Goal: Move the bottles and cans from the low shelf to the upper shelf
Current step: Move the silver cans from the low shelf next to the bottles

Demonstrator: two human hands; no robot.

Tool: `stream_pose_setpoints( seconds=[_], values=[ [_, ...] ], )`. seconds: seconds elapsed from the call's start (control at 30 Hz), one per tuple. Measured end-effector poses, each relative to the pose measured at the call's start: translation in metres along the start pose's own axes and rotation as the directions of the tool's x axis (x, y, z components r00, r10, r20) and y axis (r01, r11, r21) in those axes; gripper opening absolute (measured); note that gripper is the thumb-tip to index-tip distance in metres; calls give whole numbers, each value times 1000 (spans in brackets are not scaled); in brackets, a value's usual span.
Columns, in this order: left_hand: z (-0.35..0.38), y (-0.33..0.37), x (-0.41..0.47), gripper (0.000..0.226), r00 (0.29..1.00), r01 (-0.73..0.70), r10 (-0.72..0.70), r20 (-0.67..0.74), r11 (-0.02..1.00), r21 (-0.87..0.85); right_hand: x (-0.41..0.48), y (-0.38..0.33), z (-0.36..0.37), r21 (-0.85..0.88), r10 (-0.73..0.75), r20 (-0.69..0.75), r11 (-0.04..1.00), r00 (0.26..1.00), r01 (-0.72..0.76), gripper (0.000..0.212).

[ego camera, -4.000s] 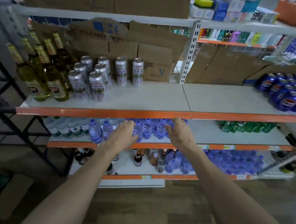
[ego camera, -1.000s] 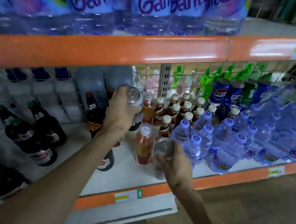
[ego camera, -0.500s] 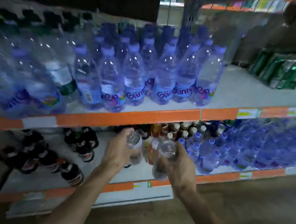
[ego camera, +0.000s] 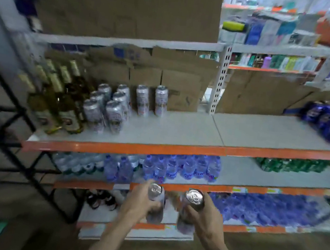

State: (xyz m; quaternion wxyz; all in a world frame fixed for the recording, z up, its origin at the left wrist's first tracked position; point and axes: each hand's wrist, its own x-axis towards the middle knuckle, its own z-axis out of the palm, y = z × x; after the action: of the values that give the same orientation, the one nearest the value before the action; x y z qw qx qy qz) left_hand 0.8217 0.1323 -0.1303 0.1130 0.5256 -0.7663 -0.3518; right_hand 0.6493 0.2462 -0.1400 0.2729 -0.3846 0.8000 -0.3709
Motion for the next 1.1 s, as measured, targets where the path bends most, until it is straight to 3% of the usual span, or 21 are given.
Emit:
stream_pose_setpoints(
  seconds=[0.1,0.2,0.43,0.87,1.1],
  values=[
    [-51,17,-17,50,996,7,-3,-88,999,48,-11,-51,-23,-58,-81,-24,995,996,79,39],
    [-87,28,-21,63,989,-6,18,-145,996,84,-9,-89,-33,-31,-141,-34,990,989,140,40],
    [-160,35,25,72,966,-70,83,-244,996,60,48,-160,-22,-51,-199,-72,979,977,196,44],
    [-224,38,195,54,980,-86,87,-182,996,14,203,-223,15,-17,-208,-71,978,976,208,44],
    [-209,35,300,66,978,-59,62,-197,998,23,326,-219,40,12,-189,-35,982,981,190,47]
  ],
)
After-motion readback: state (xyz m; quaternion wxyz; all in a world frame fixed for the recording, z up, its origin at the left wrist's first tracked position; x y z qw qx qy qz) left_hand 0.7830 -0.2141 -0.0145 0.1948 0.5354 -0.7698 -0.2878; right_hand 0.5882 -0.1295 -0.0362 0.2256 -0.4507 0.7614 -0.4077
